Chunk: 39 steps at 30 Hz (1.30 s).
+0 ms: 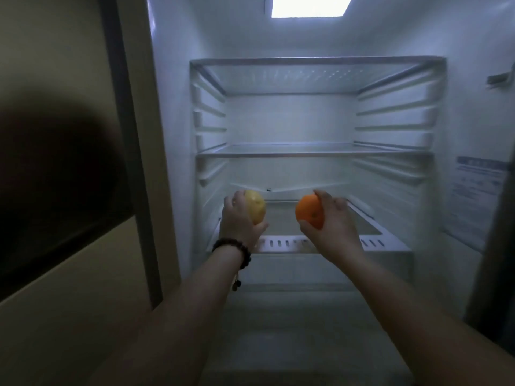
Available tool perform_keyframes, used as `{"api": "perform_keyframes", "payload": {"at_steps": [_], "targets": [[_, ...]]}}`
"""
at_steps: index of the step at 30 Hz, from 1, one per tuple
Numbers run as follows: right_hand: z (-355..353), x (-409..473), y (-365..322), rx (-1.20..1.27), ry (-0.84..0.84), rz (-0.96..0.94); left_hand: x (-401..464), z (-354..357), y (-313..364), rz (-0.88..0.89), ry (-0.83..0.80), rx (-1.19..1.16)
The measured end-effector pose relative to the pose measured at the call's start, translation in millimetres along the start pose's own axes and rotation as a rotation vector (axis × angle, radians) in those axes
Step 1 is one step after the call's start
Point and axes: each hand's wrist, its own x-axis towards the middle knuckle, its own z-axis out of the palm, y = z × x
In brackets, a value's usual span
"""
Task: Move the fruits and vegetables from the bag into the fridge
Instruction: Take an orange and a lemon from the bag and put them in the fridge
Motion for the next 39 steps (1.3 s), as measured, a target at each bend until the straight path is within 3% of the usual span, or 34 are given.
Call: {"api": "perform_keyframes", "payload": {"at_steps": [5, 10, 22, 28, 32, 39], "targets": [[10, 38, 21, 0.002, 0.031, -0.091, 53, 32, -14, -0.12, -0.111, 0.041], [17, 63, 41, 0.068, -0.028, -0.113, 98, 57, -25, -0.253, -0.102, -0.013], [21, 83, 59, 0.082, -0.18, -0.091, 129, 81, -43, -0.261, -0.133, 0.185], [6, 70, 51, 0.062, -0.149, -0.136, 108, 59, -27, -0.148, -0.107, 0.24], [-11, 54, 35, 0.058, -0.079, -0.191, 71, 32, -2, -0.004, 0.017, 0.201], [-38, 30, 1, 0.059, -0.147, -0.161, 13, -7, 33, 0.278, 0.198, 0.077]]}}
